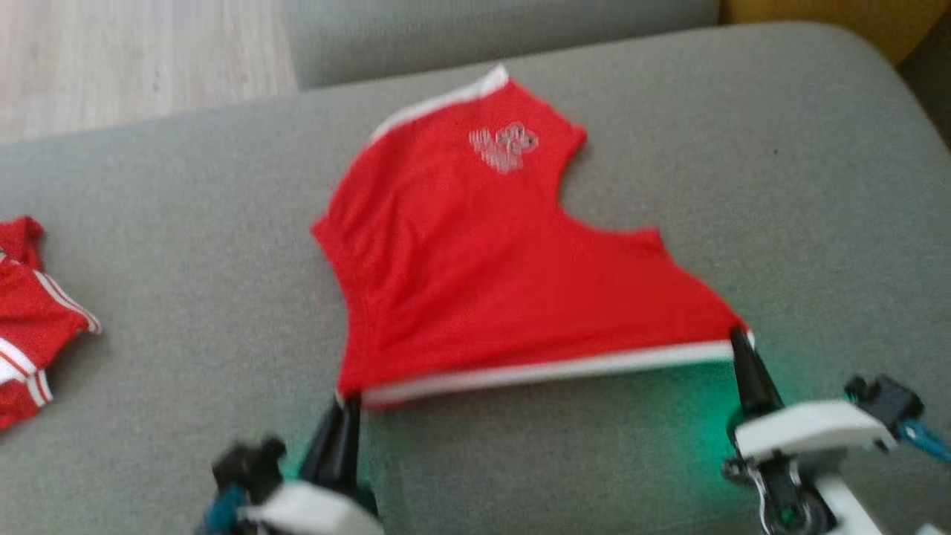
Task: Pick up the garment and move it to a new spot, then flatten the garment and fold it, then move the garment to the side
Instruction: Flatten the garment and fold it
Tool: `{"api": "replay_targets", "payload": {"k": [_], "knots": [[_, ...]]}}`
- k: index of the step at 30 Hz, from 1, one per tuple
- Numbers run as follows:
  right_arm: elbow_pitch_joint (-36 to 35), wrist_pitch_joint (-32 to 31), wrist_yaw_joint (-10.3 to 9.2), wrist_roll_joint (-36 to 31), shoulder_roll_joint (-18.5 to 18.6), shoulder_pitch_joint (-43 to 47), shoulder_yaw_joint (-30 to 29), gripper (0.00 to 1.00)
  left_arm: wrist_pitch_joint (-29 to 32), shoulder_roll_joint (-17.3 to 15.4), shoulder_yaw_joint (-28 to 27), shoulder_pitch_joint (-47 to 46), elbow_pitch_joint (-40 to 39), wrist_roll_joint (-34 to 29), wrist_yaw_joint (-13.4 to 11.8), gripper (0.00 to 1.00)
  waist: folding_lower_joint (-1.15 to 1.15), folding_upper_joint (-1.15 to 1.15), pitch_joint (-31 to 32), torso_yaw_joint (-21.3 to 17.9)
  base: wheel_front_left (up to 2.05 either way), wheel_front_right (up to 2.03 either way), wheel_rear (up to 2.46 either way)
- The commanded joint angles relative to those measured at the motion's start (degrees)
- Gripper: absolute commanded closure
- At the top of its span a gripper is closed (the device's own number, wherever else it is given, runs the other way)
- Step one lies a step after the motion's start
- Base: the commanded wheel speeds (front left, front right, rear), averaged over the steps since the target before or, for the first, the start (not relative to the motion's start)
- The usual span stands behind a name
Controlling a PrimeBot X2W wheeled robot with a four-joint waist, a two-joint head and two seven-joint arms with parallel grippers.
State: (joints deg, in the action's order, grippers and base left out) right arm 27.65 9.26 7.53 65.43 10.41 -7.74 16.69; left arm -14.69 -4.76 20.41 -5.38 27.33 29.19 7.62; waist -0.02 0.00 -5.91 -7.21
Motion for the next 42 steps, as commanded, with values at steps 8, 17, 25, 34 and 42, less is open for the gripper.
{"api": "replay_targets", "payload": {"k": [8, 17, 25, 34, 42], "knots": [[-10.4, -2.4, -0.04, 6.6, 5.8, 6.3, 0.4, 1.0, -0.3, 0.0, -1.8, 5.7, -5.1, -1.0, -0.1, 1.0, 0.02, 0.0, 4.4, 1.2, 0.0, 0.0, 0.0], [-10.5, -3.9, -0.04, 5.7, 4.7, -3.2, 0.2, 1.0, -0.3, -0.3, 0.7, -2.7, -7.8, -2.0, -0.1, 1.0, 0.02, 0.0, -0.4, 4.8, 0.0, 0.0, 0.0], [-0.3, -5.7, -0.04, 0.0, 2.1, -23.4, -0.7, 1.0, -0.3, 0.7, 2.3, -18.5, -4.0, 0.1, -0.1, 1.0, 0.02, 0.0, -9.4, 10.4, 0.0, 0.0, 0.0], [17.2, -5.3, -0.04, -9.9, -1.1, -46.1, -0.5, 1.0, -0.3, 1.8, 3.7, -31.6, 2.3, 2.1, -0.1, 1.0, 0.02, 0.0, -18.7, 15.6, 0.0, 0.0, 0.0], [30.9, 1.1, -0.04, -17.2, -2.3, -54.5, 0.4, 0.0, -0.3, 1.9, 6.0, -34.9, 5.2, 4.9, -0.1, 0.0, 0.02, 0.0, -20.6, 17.0, 0.0, 0.0, 0.0]]}}
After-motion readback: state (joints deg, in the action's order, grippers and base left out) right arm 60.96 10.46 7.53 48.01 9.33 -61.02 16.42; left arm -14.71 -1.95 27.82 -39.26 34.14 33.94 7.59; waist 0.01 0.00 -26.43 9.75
